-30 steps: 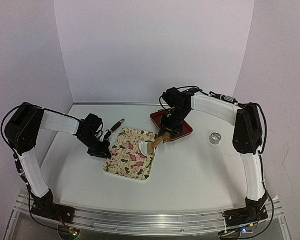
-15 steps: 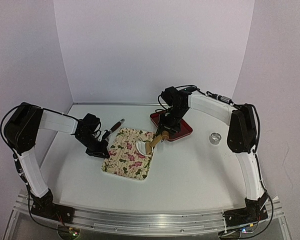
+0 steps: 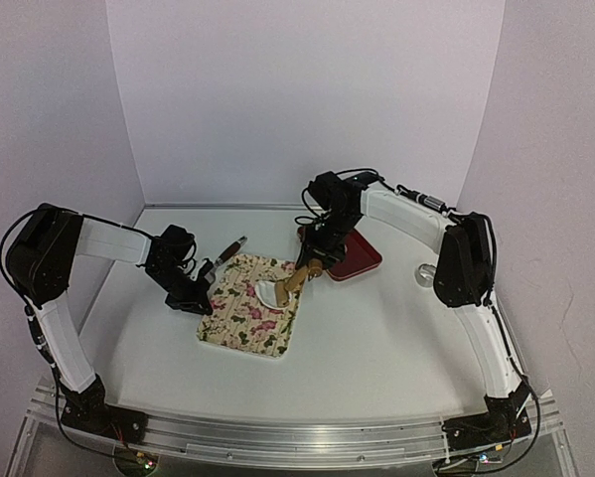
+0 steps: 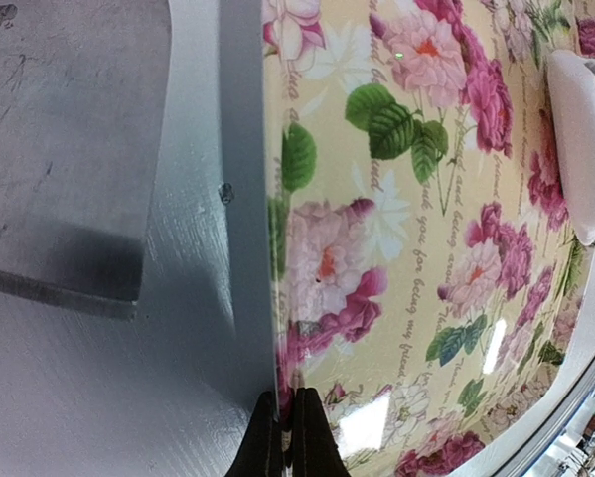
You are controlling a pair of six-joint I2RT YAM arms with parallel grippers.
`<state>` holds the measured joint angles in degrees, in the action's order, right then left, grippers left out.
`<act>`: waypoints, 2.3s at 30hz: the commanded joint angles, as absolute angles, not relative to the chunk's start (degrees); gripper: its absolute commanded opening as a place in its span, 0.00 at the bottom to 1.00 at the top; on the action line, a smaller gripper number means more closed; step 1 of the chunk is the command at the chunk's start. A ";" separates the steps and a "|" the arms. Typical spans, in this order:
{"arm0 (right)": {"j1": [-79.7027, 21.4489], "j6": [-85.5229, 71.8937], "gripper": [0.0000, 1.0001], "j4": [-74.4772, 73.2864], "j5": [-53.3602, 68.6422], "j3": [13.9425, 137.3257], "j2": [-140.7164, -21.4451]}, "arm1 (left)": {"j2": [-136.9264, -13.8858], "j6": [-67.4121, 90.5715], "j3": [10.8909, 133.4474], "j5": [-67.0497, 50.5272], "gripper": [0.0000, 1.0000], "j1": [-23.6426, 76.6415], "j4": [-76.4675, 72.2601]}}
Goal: Roll out the dumpling wrappers from the dough
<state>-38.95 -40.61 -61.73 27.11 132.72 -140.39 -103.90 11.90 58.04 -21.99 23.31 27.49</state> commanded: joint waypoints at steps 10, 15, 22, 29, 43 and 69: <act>-43.70 -39.69 0.00 -64.94 17.93 129.83 -143.00 | -104.90 13.57 57.31 -15.16 0.00 25.33 32.79; -44.88 -38.23 0.00 -63.92 18.94 131.73 -135.51 | -103.54 10.84 57.85 -15.57 0.00 25.31 32.99; -45.94 -38.10 0.00 -63.95 20.09 126.46 -125.52 | -103.78 4.11 61.11 -13.55 0.00 25.31 34.36; -45.94 -38.25 0.00 -63.39 23.49 125.36 -120.30 | -103.56 -2.15 63.00 -14.05 0.00 25.31 34.46; -46.52 -35.48 0.00 -66.71 20.53 127.42 -123.94 | -101.58 -11.56 64.42 -13.88 0.00 26.32 35.10; -47.23 -34.52 0.00 -69.30 23.42 135.68 -131.46 | -101.77 -12.49 63.88 -8.15 0.00 30.67 36.19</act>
<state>-46.92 -34.28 -69.83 21.47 134.31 -129.70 -103.46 -10.72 62.26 -11.18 30.39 34.54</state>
